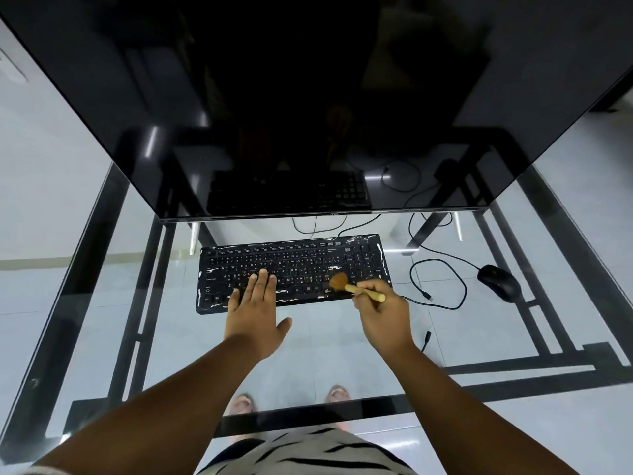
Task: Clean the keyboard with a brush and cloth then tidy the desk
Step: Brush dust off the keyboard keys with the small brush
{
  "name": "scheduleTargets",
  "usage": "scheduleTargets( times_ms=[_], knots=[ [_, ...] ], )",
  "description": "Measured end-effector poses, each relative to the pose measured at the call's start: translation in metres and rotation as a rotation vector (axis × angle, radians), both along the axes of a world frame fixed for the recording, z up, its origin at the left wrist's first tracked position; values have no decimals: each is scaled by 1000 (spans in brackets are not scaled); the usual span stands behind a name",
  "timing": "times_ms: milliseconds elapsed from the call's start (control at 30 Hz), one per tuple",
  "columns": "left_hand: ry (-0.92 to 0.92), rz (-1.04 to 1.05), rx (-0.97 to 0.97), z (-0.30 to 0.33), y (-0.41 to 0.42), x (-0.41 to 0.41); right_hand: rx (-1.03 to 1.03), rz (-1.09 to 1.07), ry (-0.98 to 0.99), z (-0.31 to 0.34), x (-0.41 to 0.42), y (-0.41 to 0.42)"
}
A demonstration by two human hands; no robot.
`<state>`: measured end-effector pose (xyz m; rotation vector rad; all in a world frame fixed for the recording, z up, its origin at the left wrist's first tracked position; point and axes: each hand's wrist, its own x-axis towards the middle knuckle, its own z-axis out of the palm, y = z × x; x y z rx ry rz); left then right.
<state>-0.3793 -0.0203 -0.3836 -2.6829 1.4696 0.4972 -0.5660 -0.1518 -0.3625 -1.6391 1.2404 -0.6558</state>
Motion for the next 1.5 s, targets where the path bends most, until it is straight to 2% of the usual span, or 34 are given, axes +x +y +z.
scheduleTargets(
  times_ms=[233,300,400,467,567,633,667,733,800,933,1100,1233,1367,1500],
  knots=[
    [11,-19,-13,2,-7,-5,-65,-162,41,3,-9,-2],
    [9,-18,-12,3,-9,-5,-77,-230,-36,9,-8,-2],
    [9,-15,-12,6,-11,-3,7,-135,-225,18,6,-3],
    [5,-16,-16,6,-13,0,42,-41,-264,22,21,-4],
    [13,-12,-18,6,-15,3,85,94,-215,24,42,-5],
    [21,-17,5,6,-15,4,59,185,-93,19,50,-5],
    [21,-24,21,5,-14,5,26,190,-24,16,51,-5],
    [16,-35,41,4,-11,5,-38,54,43,10,50,-5],
    [12,-37,38,2,-9,5,-48,-63,-20,7,44,-5],
    [8,-20,16,3,-10,4,8,111,-49,7,37,-7],
    [4,5,11,6,-15,1,-7,-56,-43,6,28,-20],
    [-6,31,-20,5,-18,-2,10,73,5,1,21,-24],
    [-3,47,-72,3,-24,-14,-21,-103,-32,-1,8,-31],
    [18,19,-95,0,-32,-33,23,77,-19,2,-3,-39]
  ],
)
